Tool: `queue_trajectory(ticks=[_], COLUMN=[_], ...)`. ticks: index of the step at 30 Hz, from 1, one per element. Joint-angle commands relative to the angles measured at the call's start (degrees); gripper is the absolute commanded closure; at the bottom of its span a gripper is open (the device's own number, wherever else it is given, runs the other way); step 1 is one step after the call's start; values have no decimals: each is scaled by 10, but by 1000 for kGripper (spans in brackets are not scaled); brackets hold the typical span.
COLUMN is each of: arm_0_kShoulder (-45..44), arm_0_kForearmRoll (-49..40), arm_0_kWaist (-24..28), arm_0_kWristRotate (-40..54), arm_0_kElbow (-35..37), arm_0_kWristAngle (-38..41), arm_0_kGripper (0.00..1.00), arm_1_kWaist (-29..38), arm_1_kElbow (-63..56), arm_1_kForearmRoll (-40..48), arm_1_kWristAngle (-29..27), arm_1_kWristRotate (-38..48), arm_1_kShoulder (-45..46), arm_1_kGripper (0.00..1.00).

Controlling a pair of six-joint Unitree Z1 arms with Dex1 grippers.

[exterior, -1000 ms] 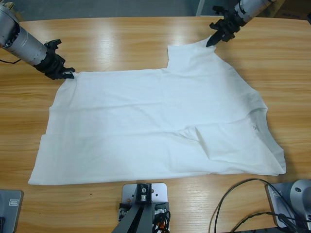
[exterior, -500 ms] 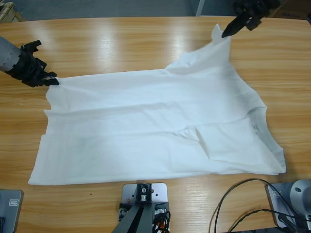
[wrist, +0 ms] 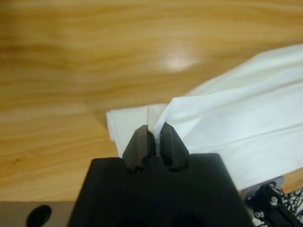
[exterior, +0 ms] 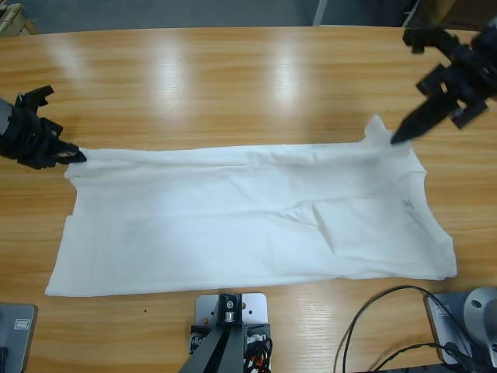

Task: Fold clothes

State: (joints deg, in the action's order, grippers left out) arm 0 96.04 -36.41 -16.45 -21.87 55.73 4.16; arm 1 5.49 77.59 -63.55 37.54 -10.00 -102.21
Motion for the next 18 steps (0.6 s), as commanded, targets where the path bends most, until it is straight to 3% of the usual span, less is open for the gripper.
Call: queue_trajectory(ticks=[1,9,18], arm_0_kShoulder=[-55,-137,-47], arm_0_kForearmRoll=[-7,-7,-30], arm_0_kWaist=[-26,-28,-28], arm_0_kWristRotate=[-14,-35,-118], arm_0_kElbow=[-63,-111,-122], arm_0_kWristAngle=[9,8,134], arm_0_kGripper=[1000,1000,1000], arm_1_kWaist=[22,-3,-5], arm_1_kElbow=[-103,-125,-155], arm_1_kForearmRoll=[4,-28,-15], arm_1_kWristAngle=[-27,-54,-93], arm_1_kWristRotate=[15,24,15], arm_1_kShoulder=[65,116,58], arm_1_kGripper=[1000,1000,1000])
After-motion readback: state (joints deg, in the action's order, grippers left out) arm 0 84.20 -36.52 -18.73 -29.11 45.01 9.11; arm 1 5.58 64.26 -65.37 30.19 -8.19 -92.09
